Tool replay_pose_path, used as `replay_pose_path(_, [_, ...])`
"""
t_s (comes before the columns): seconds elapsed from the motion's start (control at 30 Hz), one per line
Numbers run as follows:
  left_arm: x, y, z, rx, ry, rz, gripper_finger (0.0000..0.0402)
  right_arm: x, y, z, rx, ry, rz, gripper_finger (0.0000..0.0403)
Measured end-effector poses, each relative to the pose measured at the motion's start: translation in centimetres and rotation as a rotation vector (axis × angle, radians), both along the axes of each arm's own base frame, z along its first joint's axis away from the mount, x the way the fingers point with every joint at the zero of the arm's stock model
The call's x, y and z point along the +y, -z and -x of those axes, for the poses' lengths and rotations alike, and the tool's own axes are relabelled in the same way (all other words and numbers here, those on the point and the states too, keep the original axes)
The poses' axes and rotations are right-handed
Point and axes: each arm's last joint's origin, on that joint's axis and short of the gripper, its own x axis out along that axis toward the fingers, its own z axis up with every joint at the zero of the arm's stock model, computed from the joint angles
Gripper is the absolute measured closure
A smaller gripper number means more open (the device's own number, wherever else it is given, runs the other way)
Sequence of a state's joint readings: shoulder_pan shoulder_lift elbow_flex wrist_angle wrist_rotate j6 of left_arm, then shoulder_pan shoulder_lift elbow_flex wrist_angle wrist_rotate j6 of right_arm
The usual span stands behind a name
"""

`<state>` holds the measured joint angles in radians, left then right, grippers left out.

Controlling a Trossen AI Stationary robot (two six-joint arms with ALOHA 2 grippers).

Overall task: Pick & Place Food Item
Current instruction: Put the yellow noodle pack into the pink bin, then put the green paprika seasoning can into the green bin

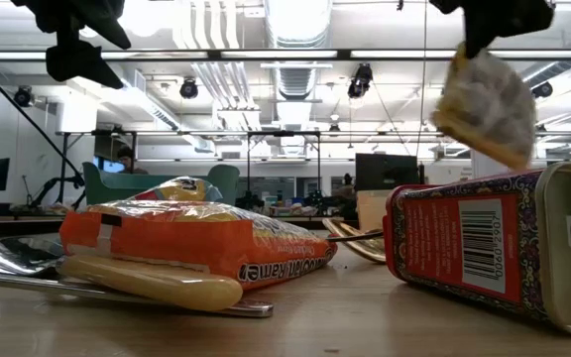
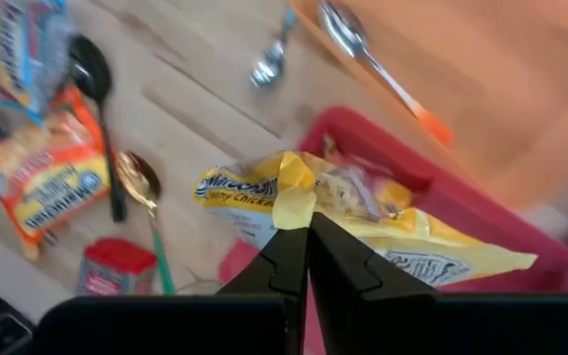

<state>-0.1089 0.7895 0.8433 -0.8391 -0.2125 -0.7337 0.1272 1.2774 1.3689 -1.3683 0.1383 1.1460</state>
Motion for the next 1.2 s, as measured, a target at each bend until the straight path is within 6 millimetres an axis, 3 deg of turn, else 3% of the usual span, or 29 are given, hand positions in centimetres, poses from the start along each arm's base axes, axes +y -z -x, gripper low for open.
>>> replay_pose_path(0.27, [0.0,0.0,0.0,0.000,-0.003,-0.004,0.0065,0.3,0.5,1.1,0.163,-0.030,-0.132,0.0395])
replay_pose_path(0.5, [0.0,0.0,0.0,0.000,-0.003,-0.004,0.0064,0.6,0.9,0.9,0.230,-0.066,-0.202,0.0395])
replay_pose_path(0.93, [0.0,0.0,0.0,0.000,-0.004,-0.004,0.0065,1.5,4.3,-2.7,0.396,-0.248,-0.299,0.0395])
replay_pose_path(1.2, [0.0,0.0,0.0,0.000,-0.001,-0.006,0.0065,1.3,6.6,-5.0,0.435,-0.313,-0.235,0.0395])
